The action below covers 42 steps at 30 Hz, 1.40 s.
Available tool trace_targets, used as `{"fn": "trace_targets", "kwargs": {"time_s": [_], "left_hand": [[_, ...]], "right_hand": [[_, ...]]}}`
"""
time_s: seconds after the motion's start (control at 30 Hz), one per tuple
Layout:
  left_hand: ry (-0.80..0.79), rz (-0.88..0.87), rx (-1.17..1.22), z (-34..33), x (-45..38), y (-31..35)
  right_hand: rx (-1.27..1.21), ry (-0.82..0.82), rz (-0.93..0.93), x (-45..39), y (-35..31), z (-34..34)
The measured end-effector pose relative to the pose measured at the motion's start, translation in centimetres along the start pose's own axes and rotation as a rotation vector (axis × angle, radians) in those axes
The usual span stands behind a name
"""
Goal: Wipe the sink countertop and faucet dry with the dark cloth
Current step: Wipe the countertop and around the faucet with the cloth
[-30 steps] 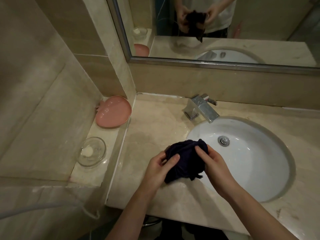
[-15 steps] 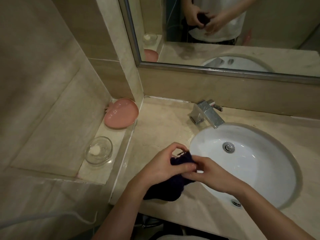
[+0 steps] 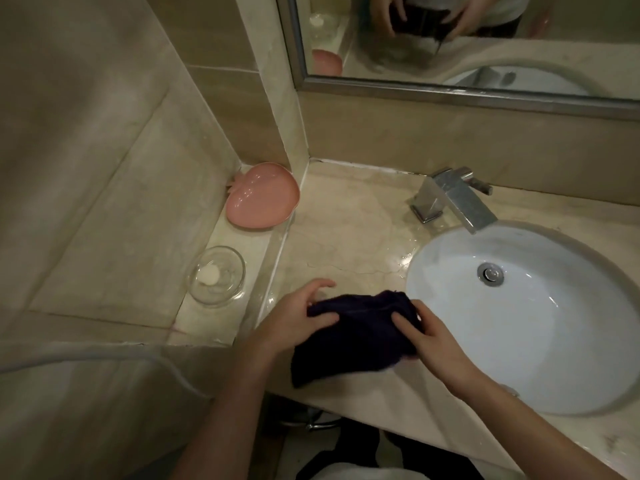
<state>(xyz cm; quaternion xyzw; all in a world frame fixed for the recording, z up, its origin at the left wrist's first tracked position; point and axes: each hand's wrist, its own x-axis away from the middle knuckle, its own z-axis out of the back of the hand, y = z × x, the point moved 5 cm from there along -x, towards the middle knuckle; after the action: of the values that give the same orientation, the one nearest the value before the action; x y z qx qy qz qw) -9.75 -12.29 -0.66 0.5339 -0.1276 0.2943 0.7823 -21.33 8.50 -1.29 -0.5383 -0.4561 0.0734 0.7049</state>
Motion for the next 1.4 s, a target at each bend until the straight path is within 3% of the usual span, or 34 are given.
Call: {"fn": "trace_targets", "kwargs": {"time_s": [0.07, 0.13, 0.2, 0.27, 0.33, 0.4, 0.5, 0.6, 0.77, 0.87, 1.03, 1.2, 1.33, 1.4], "left_hand": [[0.395, -0.106, -0.339, 0.4, -0.9, -0.7], [0.599, -0.18, -0.388, -1.2, -1.0, -1.3], [0.534, -0.257, -0.342, -4.6, -1.0, -1.7], [0.411, -0.345, -0.454, -8.6, -1.2, -2.4], [0.399, -0.308, -0.596, -10.4, -2.3, -4.2], [0.437, -0.236, -0.644, -9.8, -3.9, -5.5], [0.443, -0.265, -0.635, -8.1, -6.5, -6.0], [0.483, -0.27, -0.547, -5.6, -9.4, -4.8], [0.657, -0.14, -0.542, -3.8, -11.7, -4.1], [0.604, -0.056, -0.72, -4.6, -12.2, -5.2], [0.605, -0.072, -0.812, -4.1, -13.8, -4.6], [0.611, -0.12, -0.735, -1.4, -18.7, -3.7], [0.514, -0.14, -0.658, 1.4, -21.8, -1.8], [0.592, -0.189, -0.553, 1.5, -19.7, -1.7]], "right_hand": [[0.204, 0.166, -0.06, -1.7, 2.1, 0.4], [0.624, 0.418, 0.045, -2.4, 3.5, 1.1], [0.849, 0.451, 0.346, -2.3, 3.9, -0.1], [0.97, 0.262, 0.604, -2.7, 4.5, -2.2], [1.057, 0.094, 0.741, -3.9, 4.9, -3.5], [1.132, 0.035, 0.797, -6.1, 4.7, -3.7], [1.216, 0.006, 0.777, -9.8, 3.5, -3.5], [1.195, 0.077, 0.729, -12.4, 1.8, -3.7], [1.143, 0.139, 0.667, -14.1, 1.3, -5.4], [1.216, 0.066, 0.662, -14.6, 2.7, -5.9], [1.228, 0.071, 0.645, -15.5, 2.2, -5.8], [1.232, 0.195, 0.616, -19.8, 0.0, -5.3], [1.3, 0.231, 0.563, -23.5, -2.5, -4.9], [1.317, 0.214, 0.556, -23.5, -2.7, -5.0]]}}
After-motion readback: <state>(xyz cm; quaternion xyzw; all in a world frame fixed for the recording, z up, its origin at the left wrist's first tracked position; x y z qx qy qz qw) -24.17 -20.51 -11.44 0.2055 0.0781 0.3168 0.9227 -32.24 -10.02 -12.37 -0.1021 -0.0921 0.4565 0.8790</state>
